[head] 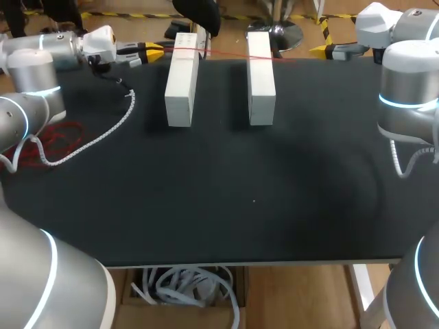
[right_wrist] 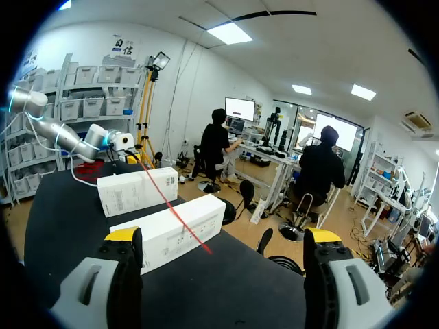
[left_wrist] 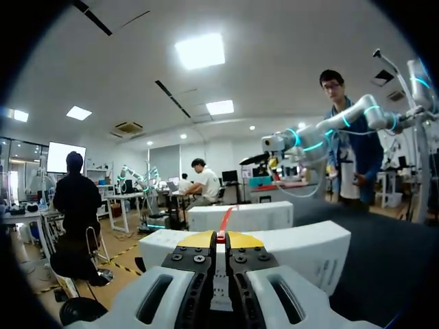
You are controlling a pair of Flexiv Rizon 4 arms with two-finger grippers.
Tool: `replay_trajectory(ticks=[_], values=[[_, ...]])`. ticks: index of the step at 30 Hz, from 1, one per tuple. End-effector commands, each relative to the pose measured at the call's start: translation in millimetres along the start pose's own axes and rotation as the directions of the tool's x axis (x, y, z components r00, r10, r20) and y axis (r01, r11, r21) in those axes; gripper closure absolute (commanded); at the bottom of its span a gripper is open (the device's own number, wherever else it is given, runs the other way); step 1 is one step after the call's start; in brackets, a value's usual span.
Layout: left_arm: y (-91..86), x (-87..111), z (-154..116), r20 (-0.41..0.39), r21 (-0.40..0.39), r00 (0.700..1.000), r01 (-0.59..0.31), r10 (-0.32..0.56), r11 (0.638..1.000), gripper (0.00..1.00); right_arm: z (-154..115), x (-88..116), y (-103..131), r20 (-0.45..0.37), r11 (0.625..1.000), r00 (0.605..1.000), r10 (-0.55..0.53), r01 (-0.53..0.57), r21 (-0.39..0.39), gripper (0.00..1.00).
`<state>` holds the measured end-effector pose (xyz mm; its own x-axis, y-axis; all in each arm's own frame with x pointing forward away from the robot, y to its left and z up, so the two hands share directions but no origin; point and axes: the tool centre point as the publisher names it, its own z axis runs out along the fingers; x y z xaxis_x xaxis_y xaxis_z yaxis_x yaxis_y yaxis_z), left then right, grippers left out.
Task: Grab the tape and strap the tape.
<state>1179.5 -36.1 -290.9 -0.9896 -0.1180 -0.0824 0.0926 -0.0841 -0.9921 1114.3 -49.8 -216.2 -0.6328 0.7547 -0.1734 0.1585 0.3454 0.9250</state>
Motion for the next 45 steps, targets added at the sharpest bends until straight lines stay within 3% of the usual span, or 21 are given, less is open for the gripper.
replay_trajectory(ticks=[1,9,15,23,30,34,45], values=[[-17.5,3.5,-4.6,-0.365,0.023,0.931,0.009,0.000,1.000,1.00,0.0,-0.2,-0.2,0.000,1.000,1.000,0.000,0.000,-0.001,0.00],[-61.0,23.3,-6.2,-0.253,0.076,0.967,0.007,0.012,0.997,1.00,0.0,-0.2,-0.2,0.000,1.000,1.000,0.000,0.000,-0.001,0.00],[-80.5,39.8,0.5,-0.183,0.135,0.983,0.029,-0.004,0.990,1.00,0.0,-0.2,-0.2,0.000,1.000,1.000,0.000,0.000,-0.001,0.00],[-102.5,60.7,9.1,-0.109,0.150,0.993,0.055,-0.039,0.987,1.00,0.0,-0.2,-0.2,0.000,1.000,1.000,0.000,0.000,-0.001,0.00],[-111.4,71.6,8.6,-0.057,0.153,0.997,0.053,-0.044,0.987,1.00,0.0,-0.2,-0.2,0.000,1.000,1.000,0.000,0.000,-0.001,0.00],[-113.8,71.3,5.1,-0.034,0.094,0.998,0.046,-0.043,0.994,1.00,0.0,-0.2,-0.2,0.000,1.000,1.000,0.000,0.000,-0.001,0.00],[-113.8,71.3,5.1,-0.034,0.094,0.998,0.046,-0.043,0.994,1.00,0.0,-0.2,-0.2,0.000,1.000,1.000,0.000,0.000,-0.001,0.00]])
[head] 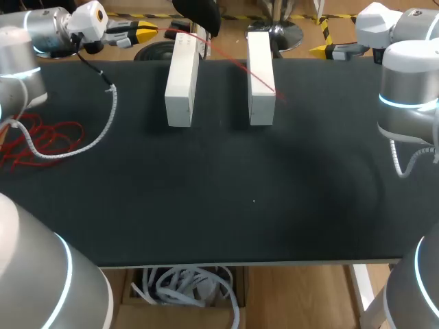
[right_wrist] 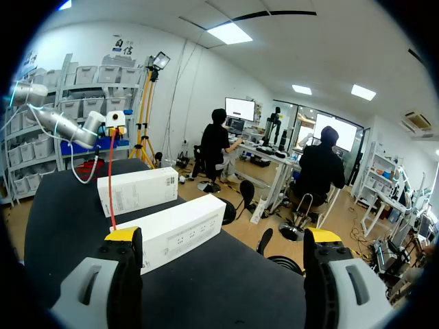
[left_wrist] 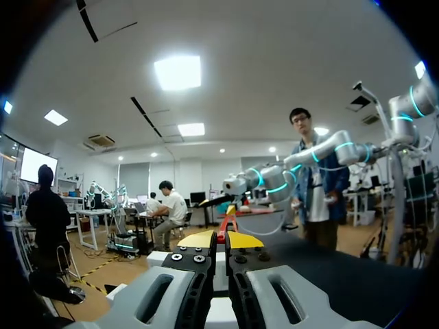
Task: Grab the tape and strap the tape.
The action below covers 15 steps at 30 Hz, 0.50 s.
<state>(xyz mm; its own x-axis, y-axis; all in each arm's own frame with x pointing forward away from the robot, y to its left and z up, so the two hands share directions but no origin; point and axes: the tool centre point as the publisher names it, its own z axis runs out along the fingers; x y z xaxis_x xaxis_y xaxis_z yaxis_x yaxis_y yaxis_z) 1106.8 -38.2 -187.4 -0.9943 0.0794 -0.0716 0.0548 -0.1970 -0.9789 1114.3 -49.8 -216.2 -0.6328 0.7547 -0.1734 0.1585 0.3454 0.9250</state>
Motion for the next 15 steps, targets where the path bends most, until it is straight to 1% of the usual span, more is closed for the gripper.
replay_trajectory(ticks=[1,7,9,11,13,15], values=[[-4.0,7.4,3.3,0.162,-0.015,0.987,-0.001,0.003,1.000,1.00,0.0,-0.2,-0.2,0.000,1.000,1.000,0.000,0.000,-0.001,0.00],[-4.0,7.4,3.3,0.162,-0.015,0.987,-0.001,0.003,1.000,1.00,0.0,-0.2,-0.2,0.000,1.000,1.000,0.000,0.000,-0.001,0.00],[-10.4,5.7,10.7,0.118,0.014,0.993,-0.016,0.014,1.000,1.00,0.0,-0.2,-0.2,0.000,1.000,1.000,0.000,0.000,-0.001,0.00],[-14.6,7.3,17.1,0.088,0.023,0.996,-0.007,0.004,1.000,1.00,0.0,-0.2,-0.2,0.000,1.000,1.000,0.000,0.000,-0.001,0.00],[-20.3,11.4,24.4,0.043,0.047,0.999,-0.016,0.014,0.999,1.00,0.0,-0.2,-0.2,0.000,1.000,1.000,0.000,0.000,-0.001,0.00],[-24.5,16.7,30.0,0.019,0.067,1.000,-0.016,0.015,0.998,1.00,0.0,-0.2,-0.2,0.000,1.000,1.000,0.000,0.000,-0.001,0.00]])
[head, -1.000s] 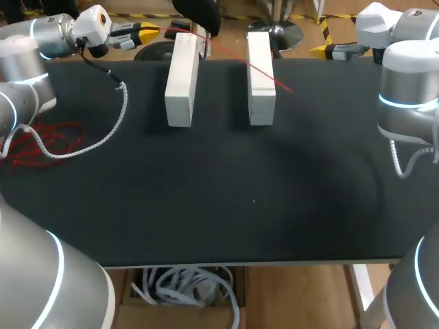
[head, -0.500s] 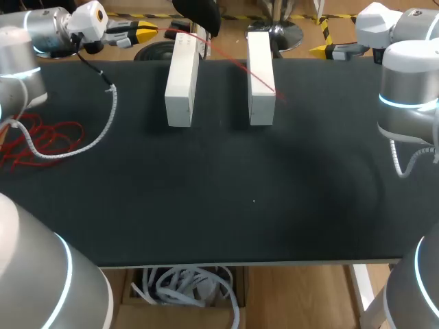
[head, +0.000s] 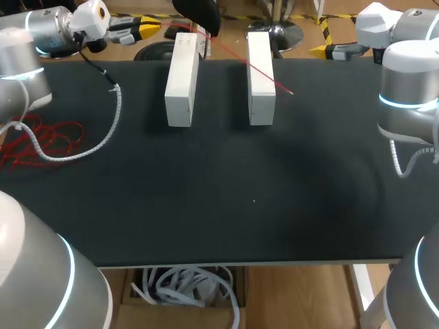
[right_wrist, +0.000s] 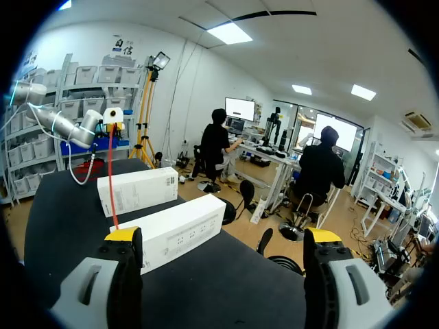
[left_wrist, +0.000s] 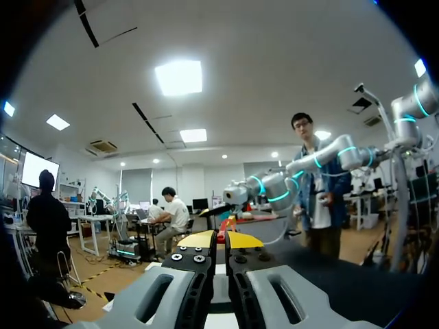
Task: Grab the tape and strap the tape.
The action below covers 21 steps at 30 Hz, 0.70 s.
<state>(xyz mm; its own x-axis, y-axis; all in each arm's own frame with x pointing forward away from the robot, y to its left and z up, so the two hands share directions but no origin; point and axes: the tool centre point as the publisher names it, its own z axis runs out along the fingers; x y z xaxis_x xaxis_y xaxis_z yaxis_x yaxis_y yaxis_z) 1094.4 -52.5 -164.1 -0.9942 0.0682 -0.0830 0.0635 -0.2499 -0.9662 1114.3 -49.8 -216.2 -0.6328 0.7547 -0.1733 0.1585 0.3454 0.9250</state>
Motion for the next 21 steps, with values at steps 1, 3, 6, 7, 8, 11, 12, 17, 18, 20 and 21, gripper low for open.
replay_trajectory(ticks=[1,3,6,7,8,11,12,17,18,20,21], values=[[-5.4,10.2,13.1,-0.004,0.033,1.000,-0.006,0.006,0.999,1.00,0.0,-0.2,-0.1,0.000,1.000,1.000,0.000,0.000,-0.001,0.00],[-7.7,18.2,17.7,-0.026,0.035,1.000,0.013,-0.013,0.999,1.00,0.0,-0.2,-0.1,0.000,1.000,1.000,0.000,0.000,-0.001,0.00],[-11.3,30.9,19.8,-0.006,0.055,1.000,0.028,-0.028,0.998,1.00,0.0,-0.2,-0.1,0.000,1.000,1.000,0.000,0.000,-0.001,0.00],[-12.3,35.5,19.7,0.005,0.061,0.999,0.032,-0.033,0.998,1.00,0.0,-0.2,-0.1,0.000,1.000,1.000,0.000,0.000,-0.001,0.00],[-13.2,40.0,19.5,0.017,0.065,0.999,0.035,-0.036,0.997,1.00,0.0,-0.2,-0.1,0.000,1.000,1.000,0.000,0.000,-0.001,0.00],[-16.9,54.1,20.1,0.056,0.091,0.998,0.028,-0.033,0.995,1.00,0.0,-0.2,-0.1,0.000,1.000,1.000,0.000,0.000,-0.001,0.00],[-18.1,58.0,20.4,0.067,0.093,0.997,0.022,-0.028,0.995,1.00,0.0,-0.2,-0.1,0.000,1.000,1.000,0.000,0.000,-0.001,0.00],[-22.9,74.5,19.4,0.121,0.115,0.993,-0.006,-0.008,0.993,1.00,0.0,-0.2,-0.1,0.000,1.000,1.000,0.000,0.000,-0.001,0.00],[-24.0,77.8,19.4,0.130,0.120,0.991,-0.010,-0.006,0.993,1.00,0.0,-0.2,-0.1,0.000,1.000,1.000,0.000,0.000,-0.001,0.00],[-25.5,84.2,18.9,0.140,0.124,0.990,-0.017,0.000,0.992,1.00,0.0,-0.2,-0.1,0.000,1.000,1.000,0.000,0.000,-0.001,0.00],[-26.6,87.9,19.3,0.150,0.125,0.989,-0.019,0.000,0.992,1.00,0.0,-0.2,-0.1,0.000,1.000,1.000,0.000,0.000,-0.001,0.00]])
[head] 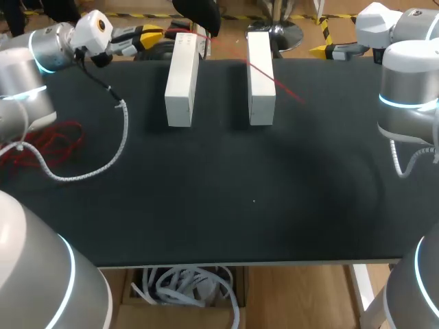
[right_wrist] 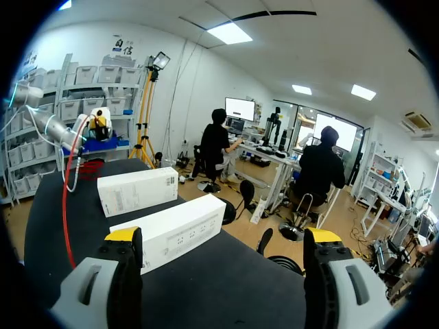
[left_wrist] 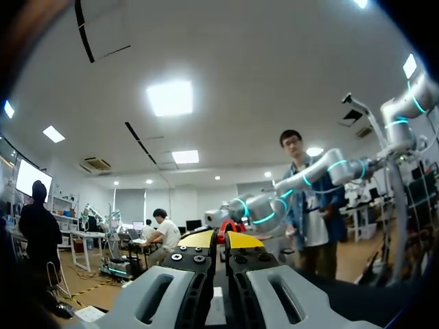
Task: Grab the tape and strap the tape.
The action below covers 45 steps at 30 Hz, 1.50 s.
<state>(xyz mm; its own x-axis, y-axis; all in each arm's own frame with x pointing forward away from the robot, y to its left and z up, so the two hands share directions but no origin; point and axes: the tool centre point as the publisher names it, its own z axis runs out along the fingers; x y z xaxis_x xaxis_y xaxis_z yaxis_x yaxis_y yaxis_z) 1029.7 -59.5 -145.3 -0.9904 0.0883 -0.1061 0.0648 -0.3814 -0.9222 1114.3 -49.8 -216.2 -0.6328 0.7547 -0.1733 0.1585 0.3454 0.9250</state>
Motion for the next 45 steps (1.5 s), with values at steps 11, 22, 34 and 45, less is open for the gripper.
replay_trajectory(ticks=[11,22,34,45], values=[[-10.3,54.7,6.5,0.250,-0.010,0.968,-0.015,0.017,1.000,1.00,0.0,-0.2,-0.2,0.000,1.000,1.000,0.000,0.000,-0.001,0.00],[-9.3,66.9,9.8,0.268,0.020,0.963,-0.029,0.023,0.999,1.00,0.0,-0.2,-0.2,0.000,1.000,1.000,0.000,0.000,-0.001,0.00],[-20.4,77.3,16.8,0.156,0.107,0.987,-0.057,0.039,0.993,1.00,0.0,-0.2,-0.2,0.000,1.000,1.000,0.000,0.000,-0.001,0.00],[-29.5,85.7,22.3,0.069,0.155,0.996,-0.060,0.050,0.986,1.00,0.0,-0.2,-0.2,0.000,1.000,1.000,0.000,0.000,-0.001,0.00]])
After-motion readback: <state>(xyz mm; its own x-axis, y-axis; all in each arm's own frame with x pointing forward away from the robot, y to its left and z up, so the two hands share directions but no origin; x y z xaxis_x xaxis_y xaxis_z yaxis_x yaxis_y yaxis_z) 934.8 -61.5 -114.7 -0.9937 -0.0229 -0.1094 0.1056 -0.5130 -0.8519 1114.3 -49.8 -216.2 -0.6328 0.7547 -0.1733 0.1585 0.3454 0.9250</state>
